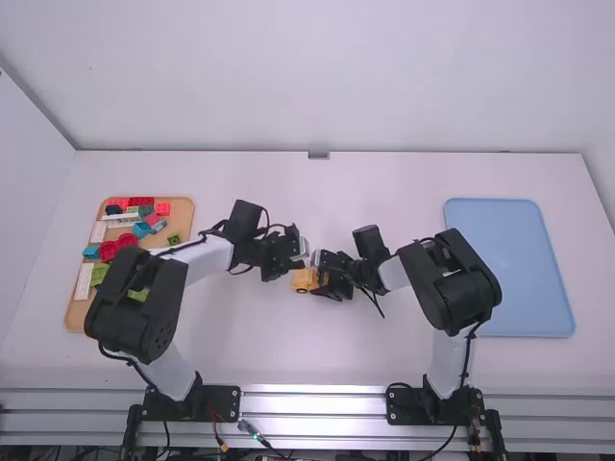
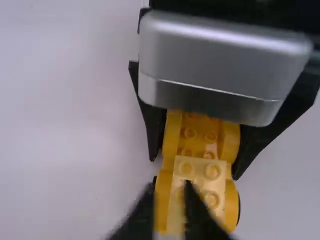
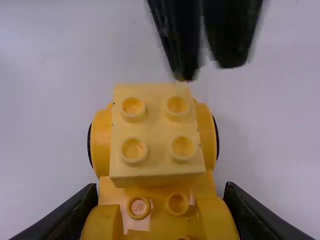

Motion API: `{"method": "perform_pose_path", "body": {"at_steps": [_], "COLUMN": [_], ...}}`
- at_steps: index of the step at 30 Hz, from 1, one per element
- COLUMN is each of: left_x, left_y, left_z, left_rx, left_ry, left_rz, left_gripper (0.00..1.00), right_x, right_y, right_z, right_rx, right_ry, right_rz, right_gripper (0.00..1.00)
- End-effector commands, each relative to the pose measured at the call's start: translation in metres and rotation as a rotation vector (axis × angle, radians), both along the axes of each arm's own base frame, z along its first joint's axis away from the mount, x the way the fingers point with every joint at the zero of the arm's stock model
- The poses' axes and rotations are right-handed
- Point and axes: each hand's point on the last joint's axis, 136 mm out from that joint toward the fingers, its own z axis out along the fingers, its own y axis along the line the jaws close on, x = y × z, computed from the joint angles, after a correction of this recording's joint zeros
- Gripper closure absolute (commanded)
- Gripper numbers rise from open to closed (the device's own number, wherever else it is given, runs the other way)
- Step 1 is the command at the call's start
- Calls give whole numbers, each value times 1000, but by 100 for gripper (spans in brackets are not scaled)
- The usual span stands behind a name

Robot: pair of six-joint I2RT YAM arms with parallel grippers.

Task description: Assemble lego blocks to make yellow taxi

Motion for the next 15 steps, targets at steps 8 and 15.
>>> {"method": "perform_pose_path", "body": {"at_steps": [8, 15], "left_x": [-5, -8], "left_y": [-14, -13], "left_z": [17, 0], "left_rx": [-58, -33], "left_ry": [-3, 35], "left_rz": [-45, -43], "left_gripper": [98, 98], "right_x": [-1, -1], "right_y": [-4, -4], "right_z": [-5, -5], "right_rx": [-28, -28], "right_ry": [4, 4], "right_rz": [-13, -12], "right_gripper": [38, 38]}}
